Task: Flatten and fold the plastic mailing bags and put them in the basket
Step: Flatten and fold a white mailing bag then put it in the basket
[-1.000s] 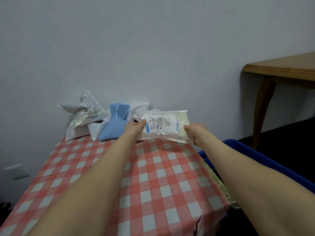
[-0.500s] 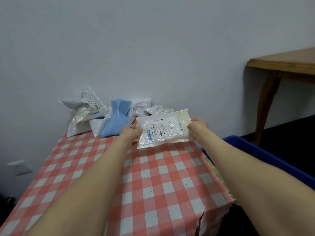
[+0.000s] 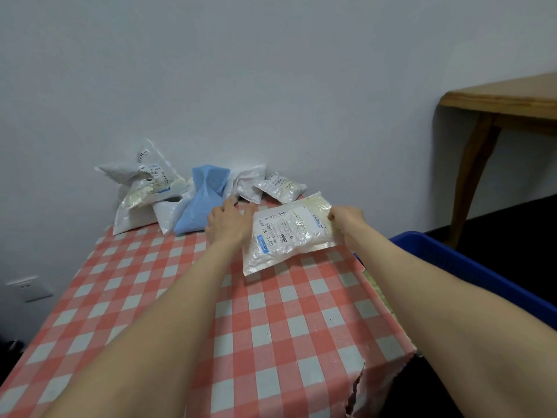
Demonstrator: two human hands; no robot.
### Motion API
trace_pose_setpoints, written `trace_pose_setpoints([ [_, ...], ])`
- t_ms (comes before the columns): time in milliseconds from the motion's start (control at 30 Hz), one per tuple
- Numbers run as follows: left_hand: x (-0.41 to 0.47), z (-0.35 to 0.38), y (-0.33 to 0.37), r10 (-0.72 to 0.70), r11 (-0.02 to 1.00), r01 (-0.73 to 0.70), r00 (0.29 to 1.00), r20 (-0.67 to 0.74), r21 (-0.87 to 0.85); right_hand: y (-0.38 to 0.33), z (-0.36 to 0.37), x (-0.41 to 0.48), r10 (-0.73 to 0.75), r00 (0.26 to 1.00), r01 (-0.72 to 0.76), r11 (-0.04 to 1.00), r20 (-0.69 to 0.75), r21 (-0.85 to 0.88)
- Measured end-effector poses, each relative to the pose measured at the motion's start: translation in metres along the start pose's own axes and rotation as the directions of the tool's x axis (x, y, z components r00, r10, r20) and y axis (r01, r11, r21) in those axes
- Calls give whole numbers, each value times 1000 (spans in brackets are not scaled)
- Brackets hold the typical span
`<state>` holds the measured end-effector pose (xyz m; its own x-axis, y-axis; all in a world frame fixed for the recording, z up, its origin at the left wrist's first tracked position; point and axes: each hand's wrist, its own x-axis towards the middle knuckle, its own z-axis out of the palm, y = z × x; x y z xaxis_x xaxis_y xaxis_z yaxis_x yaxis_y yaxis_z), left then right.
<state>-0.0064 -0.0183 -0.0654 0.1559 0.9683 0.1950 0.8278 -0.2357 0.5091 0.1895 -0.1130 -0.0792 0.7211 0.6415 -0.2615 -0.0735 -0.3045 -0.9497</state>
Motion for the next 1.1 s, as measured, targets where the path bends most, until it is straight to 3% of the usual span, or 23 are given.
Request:
trace_pose_setpoints([
  [100,5,9,-7,-193,961,217,970,145,-171,8,-2,3,74,996,-68,993,55,-93],
  [267,-5,20,-13,-249,916,322,924,292,-240,25,2,8,-6,993,24,988,120,-151],
  [467,-3,24,-10,-266,902,333,931,251,-276,23,2,5,-45,999,50,948,21,-313],
  [667,-5,25,1,-223,938,246,968,118,-245,27,-2,7,-88,995,65,917,-42,-395],
  [867,-8,33,8,-261,903,324,935,240,-282,33,-6,6,-39,996,6,922,-76,-388],
  [1100,-11,33,1,-196,924,207,978,67,-321,36,-1,-1,-65,996,36,926,-67,-376],
])
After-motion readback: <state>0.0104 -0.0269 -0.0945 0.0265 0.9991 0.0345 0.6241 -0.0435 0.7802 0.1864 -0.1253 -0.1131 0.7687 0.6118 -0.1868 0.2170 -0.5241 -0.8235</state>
